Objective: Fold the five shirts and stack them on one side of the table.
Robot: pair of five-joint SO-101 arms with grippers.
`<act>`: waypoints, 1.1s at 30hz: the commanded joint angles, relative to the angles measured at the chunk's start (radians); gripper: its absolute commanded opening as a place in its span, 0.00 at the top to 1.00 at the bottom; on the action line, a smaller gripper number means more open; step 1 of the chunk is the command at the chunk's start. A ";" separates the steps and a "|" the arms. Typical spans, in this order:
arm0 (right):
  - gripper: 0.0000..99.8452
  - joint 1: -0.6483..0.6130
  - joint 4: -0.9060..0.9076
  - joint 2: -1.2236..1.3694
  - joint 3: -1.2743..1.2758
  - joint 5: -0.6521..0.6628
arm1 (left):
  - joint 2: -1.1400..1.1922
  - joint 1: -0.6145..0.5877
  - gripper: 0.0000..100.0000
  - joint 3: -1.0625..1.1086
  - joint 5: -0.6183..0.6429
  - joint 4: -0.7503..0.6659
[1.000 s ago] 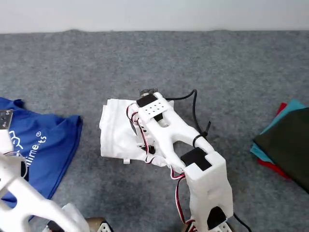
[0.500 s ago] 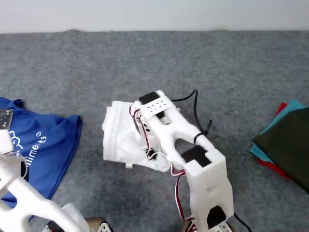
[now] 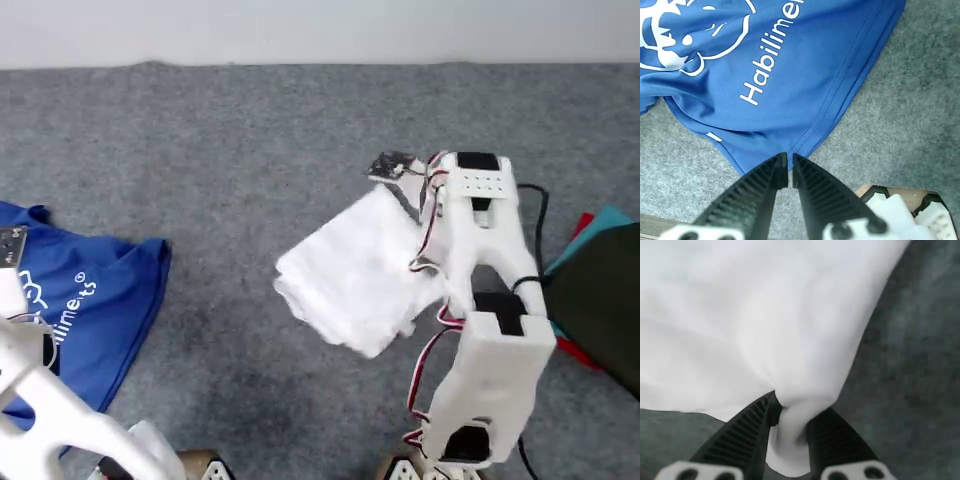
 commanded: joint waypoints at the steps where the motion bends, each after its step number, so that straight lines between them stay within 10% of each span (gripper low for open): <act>1: 0.99 0.008 -0.101 0.013 -0.117 0.164 | -0.026 0.009 0.96 -0.012 0.006 -0.006; 13: 0.88 -0.044 -0.122 -0.039 -0.161 0.144 | -0.026 0.009 0.96 -0.010 0.005 -0.026; 18: 0.71 -0.058 -0.077 -0.134 -0.161 -0.186 | -0.026 0.009 0.96 -0.005 0.005 -0.035; 33: 0.69 -0.188 0.297 -0.251 -0.161 -1.244 | -0.018 0.009 0.96 -0.008 0.003 -0.035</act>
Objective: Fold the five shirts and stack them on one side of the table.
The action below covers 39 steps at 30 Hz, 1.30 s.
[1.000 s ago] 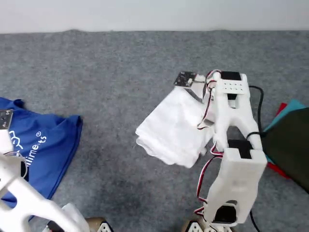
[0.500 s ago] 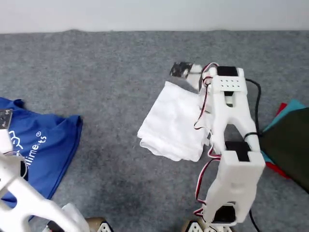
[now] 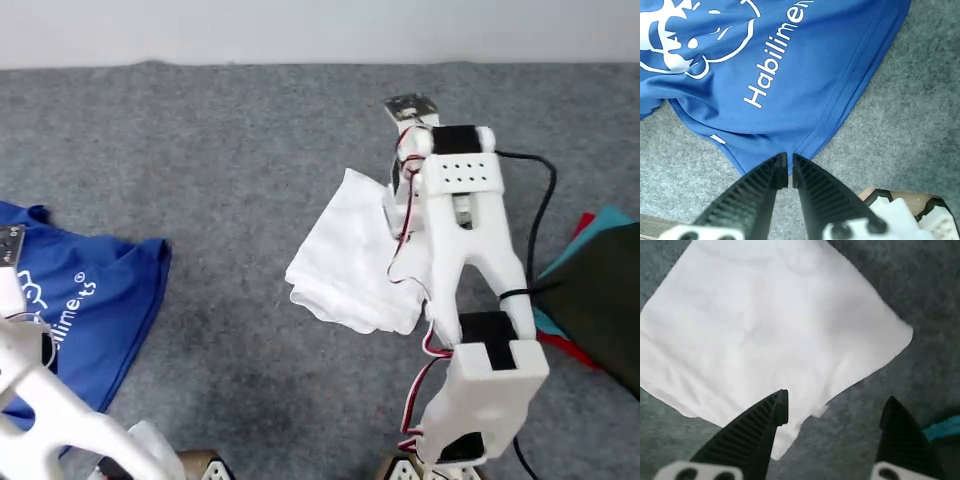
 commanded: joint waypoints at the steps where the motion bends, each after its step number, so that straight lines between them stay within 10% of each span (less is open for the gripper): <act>1: 0.67 -0.044 0.077 -0.059 -0.052 -0.295 | -0.018 0.009 0.96 -0.008 0.003 -0.018; 7: 0.49 -0.085 0.090 -0.053 -0.048 -0.548 | -0.018 0.009 0.96 -0.010 0.002 -0.018; 22: 0.48 -0.087 -0.278 0.265 -0.038 -0.810 | -0.017 0.009 0.96 -0.012 -0.049 -0.018; 39: 0.89 -0.081 -0.308 0.460 -0.044 -0.732 | -0.017 0.008 0.96 -0.010 -0.084 -0.018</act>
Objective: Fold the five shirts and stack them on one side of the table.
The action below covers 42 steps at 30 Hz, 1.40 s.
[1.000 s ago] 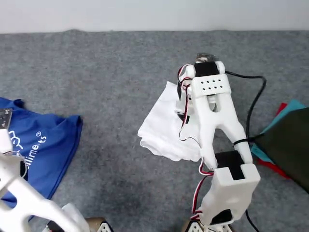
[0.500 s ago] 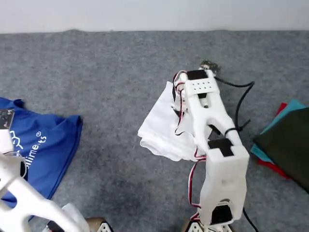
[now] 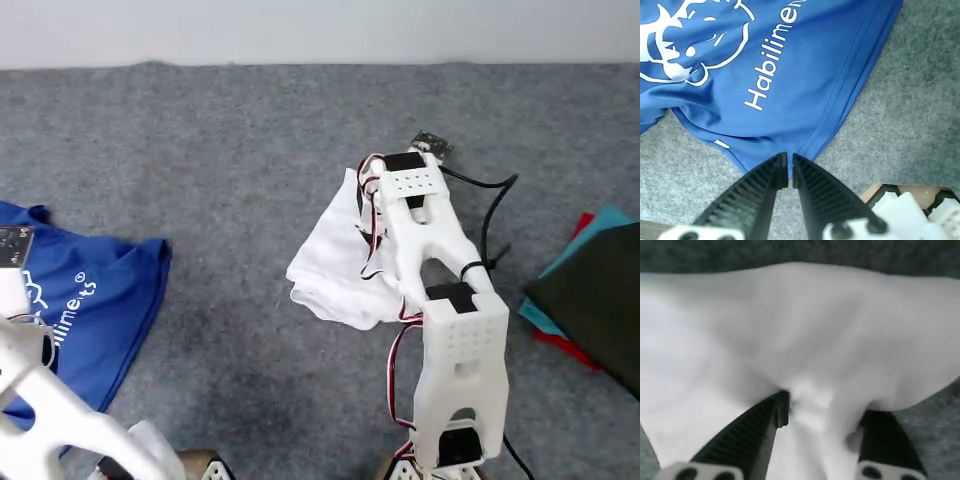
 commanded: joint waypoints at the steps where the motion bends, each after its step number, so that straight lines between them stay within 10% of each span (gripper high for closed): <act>1: 0.92 -0.007 0.010 0.050 -0.011 0.044 | -0.017 0.008 0.96 -0.010 -0.011 -0.018; 21: 0.99 0.022 0.323 -0.496 -0.008 0.272 | -0.017 0.008 0.96 -0.012 -0.009 -0.018; 42: 0.99 0.670 0.390 -0.803 -0.005 0.822 | -0.017 0.009 0.96 -0.010 -0.011 -0.034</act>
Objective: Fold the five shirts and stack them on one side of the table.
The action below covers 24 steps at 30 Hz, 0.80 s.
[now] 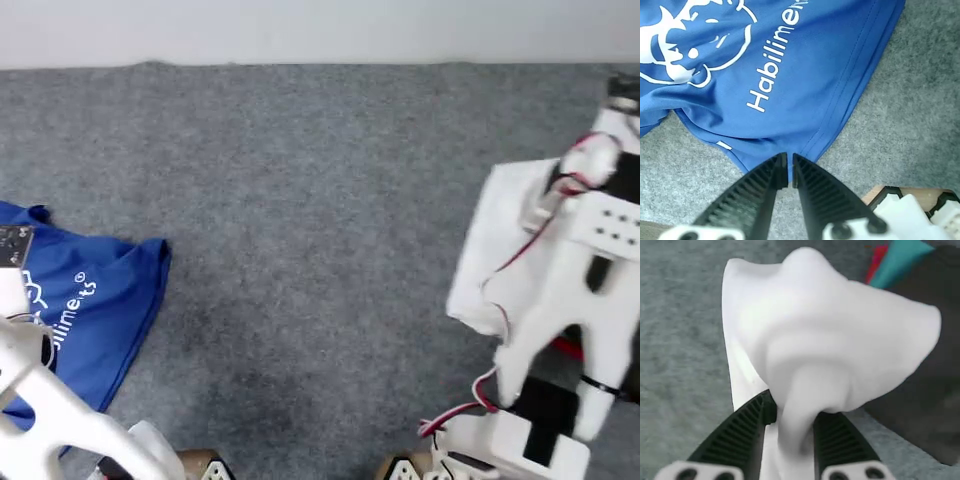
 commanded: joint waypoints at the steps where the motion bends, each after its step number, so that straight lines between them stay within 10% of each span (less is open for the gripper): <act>1: 0.99 0.099 -0.048 -0.007 -0.017 0.061 | -0.017 0.009 0.96 -0.012 -0.011 -0.025; 24: 0.99 0.337 -0.358 0.249 -0.018 0.313 | -0.017 0.095 0.96 -0.007 -0.008 -0.029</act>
